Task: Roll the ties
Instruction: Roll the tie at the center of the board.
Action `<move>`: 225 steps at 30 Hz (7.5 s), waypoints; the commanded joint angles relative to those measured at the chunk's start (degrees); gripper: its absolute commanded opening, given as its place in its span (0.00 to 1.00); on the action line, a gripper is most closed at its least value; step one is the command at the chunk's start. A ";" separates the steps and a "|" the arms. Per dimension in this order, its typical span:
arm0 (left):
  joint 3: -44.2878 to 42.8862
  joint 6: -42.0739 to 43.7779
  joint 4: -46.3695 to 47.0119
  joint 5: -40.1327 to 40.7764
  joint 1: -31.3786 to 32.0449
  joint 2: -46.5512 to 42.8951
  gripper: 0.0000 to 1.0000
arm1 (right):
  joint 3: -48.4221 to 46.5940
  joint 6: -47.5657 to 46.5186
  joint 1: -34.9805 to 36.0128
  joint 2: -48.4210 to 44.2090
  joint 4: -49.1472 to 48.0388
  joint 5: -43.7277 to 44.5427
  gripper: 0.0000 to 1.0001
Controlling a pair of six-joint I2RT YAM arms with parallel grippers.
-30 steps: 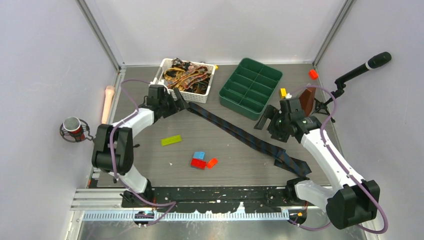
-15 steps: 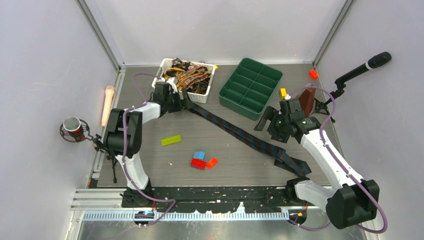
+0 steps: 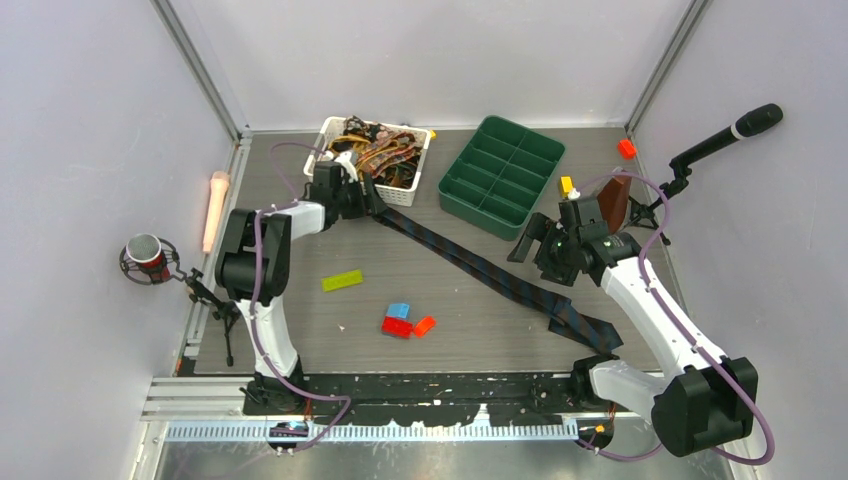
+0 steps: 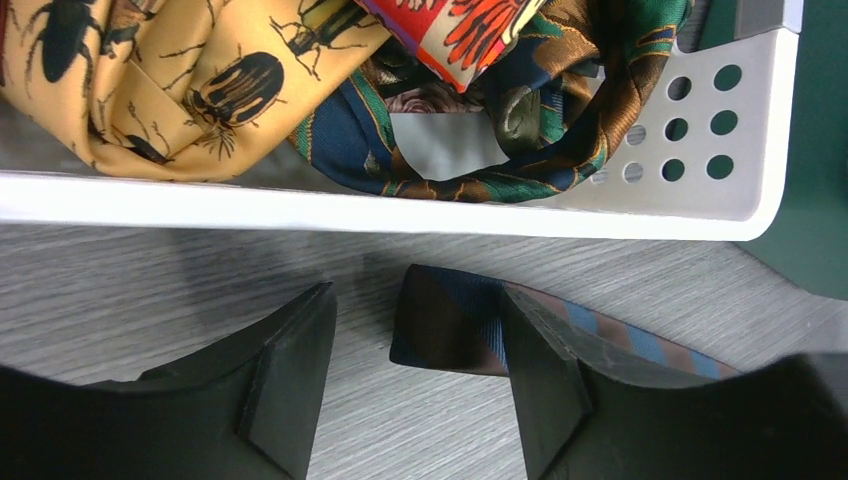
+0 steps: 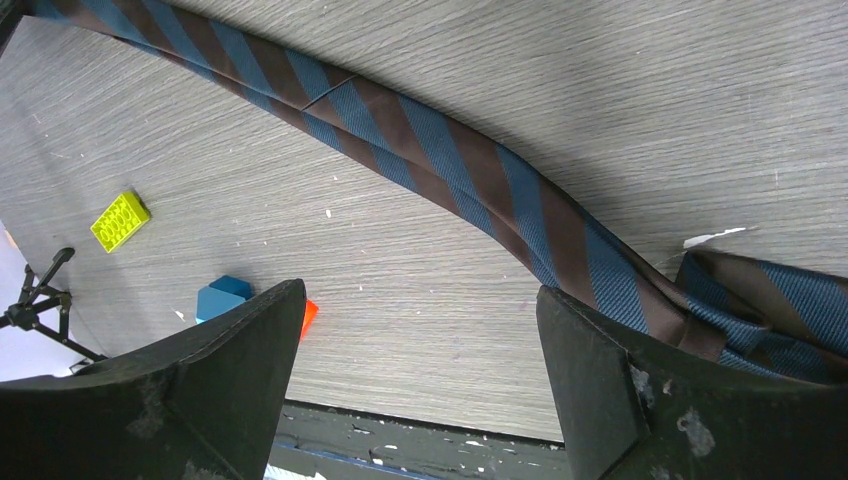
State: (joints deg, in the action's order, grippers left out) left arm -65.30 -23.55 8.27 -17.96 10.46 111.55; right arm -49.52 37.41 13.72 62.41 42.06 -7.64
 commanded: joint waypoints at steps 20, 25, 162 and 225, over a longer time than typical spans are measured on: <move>2.06 -2.29 5.96 -7.49 0.18 -0.16 0.68 | 0.42 -0.64 0.17 0.75 -2.73 -0.93 0.92; 1.84 -2.53 6.10 -8.06 0.18 -0.22 0.53 | 0.71 -0.67 0.17 0.61 -2.71 -0.80 0.92; 0.88 6.94 -29.08 16.56 -9.23 -11.91 0.00 | -5.07 -1.72 13.09 11.77 -0.11 17.50 0.52; 3.53 -3.73 -10.03 6.53 5.23 -4.44 0.00 | -8.94 33.06 7.19 40.90 30.77 44.84 0.00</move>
State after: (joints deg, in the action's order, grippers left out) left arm -62.78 -23.49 -8.29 -9.34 13.43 105.43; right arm -60.25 65.08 22.33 107.70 70.15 34.57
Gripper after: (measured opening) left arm 0.089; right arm 0.022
